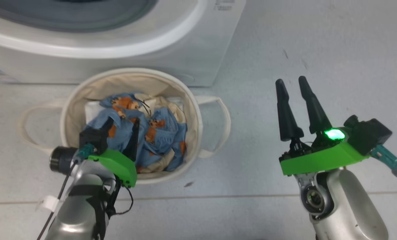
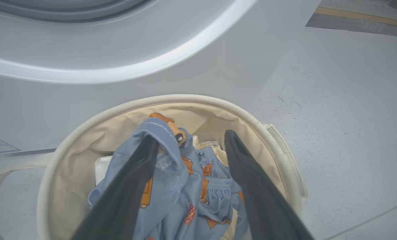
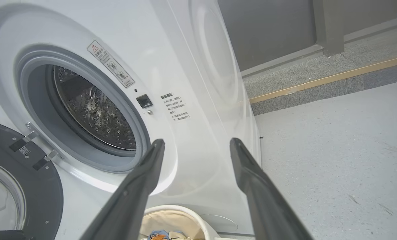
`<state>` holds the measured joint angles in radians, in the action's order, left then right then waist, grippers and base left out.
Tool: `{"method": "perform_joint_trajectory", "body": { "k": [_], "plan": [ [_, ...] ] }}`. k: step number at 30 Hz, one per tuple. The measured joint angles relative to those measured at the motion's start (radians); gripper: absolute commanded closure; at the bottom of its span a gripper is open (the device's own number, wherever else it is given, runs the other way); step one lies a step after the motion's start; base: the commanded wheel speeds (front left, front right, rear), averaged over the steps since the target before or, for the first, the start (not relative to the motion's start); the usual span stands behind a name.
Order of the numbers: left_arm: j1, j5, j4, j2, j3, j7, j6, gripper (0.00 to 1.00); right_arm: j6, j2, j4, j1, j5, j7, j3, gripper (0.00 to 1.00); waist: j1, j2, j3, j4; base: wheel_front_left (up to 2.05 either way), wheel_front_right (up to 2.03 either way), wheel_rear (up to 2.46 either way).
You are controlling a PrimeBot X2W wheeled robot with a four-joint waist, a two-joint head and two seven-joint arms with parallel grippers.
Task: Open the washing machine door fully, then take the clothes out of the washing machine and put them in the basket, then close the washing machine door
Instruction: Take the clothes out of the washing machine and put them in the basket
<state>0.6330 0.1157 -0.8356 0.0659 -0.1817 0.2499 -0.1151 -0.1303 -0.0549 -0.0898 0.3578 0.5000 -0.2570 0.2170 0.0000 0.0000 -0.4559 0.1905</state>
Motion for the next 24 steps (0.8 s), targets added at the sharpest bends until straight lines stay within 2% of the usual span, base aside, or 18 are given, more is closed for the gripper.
{"method": "perform_joint_trajectory", "body": {
  "k": [9, 13, 18, 24],
  "plan": [
    [0.001, -0.018, -0.167, -0.010, -0.061, -0.003, 0.001, 0.00, 0.000, 0.000, -0.021, -0.049, -0.002, 0.000, 0.031, 0.00, 0.0000, 0.0000, 0.084, -0.030, 0.00, 0.00, 0.00],
    [0.010, -0.019, -0.180, -0.012, -0.065, -0.002, 0.006, 0.00, 0.000, 0.000, -0.021, -0.049, 0.002, 0.000, 0.030, 0.00, 0.0000, 0.0000, 0.088, -0.027, 0.00, 0.00, 0.00],
    [0.020, -0.013, -0.164, -0.014, -0.067, -0.002, 0.006, 0.00, 0.000, 0.000, -0.021, -0.049, 0.005, 0.000, 0.020, 0.00, 0.0000, 0.0000, 0.101, -0.024, 0.00, 0.00, 0.00],
    [-0.051, 0.012, -0.006, -0.014, -0.054, 0.000, 0.011, 0.00, 0.000, 0.000, -0.023, -0.067, 0.005, 0.000, -0.009, 0.00, 0.0000, 0.0000, 0.142, -0.031, 0.00, 0.00, 0.00]
  ]
}}
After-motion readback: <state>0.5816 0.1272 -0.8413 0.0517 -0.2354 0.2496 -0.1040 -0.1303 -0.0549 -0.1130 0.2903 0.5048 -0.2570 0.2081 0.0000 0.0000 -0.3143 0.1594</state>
